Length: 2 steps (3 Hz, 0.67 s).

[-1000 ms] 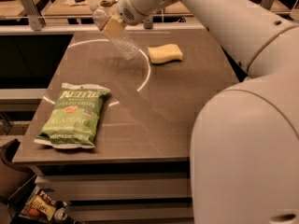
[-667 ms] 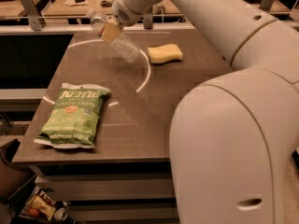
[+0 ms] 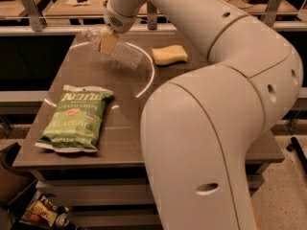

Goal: Knock water bottle over

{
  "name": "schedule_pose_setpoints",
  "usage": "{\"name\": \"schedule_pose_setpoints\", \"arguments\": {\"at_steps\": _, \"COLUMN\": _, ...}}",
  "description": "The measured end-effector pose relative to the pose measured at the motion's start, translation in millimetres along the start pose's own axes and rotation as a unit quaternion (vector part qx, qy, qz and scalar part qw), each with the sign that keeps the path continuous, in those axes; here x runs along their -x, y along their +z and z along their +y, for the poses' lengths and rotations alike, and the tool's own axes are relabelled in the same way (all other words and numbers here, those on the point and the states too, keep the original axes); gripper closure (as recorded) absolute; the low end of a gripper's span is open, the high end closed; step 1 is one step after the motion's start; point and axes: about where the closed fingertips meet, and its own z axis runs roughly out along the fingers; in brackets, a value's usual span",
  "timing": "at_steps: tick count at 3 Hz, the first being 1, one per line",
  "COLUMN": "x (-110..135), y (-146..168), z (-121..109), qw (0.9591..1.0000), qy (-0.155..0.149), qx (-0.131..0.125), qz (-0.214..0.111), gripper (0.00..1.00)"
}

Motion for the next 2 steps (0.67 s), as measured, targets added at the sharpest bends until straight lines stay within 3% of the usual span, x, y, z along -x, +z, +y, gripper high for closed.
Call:
{"name": "schedule_pose_setpoints", "arguments": {"at_steps": 1, "x": 7.3, "y": 23.1, "z": 13.3, "qw": 0.9986, "qy": -0.026, "qx": 0.042, "qz": 0.022, "gripper": 1.00}}
{"name": "schedule_pose_setpoints", "arguments": {"at_steps": 2, "x": 17.0, "y": 44.2, "z": 23.2, "qw": 0.9960, "qy": -0.038, "qx": 0.081, "qz": 0.003, "gripper": 1.00}}
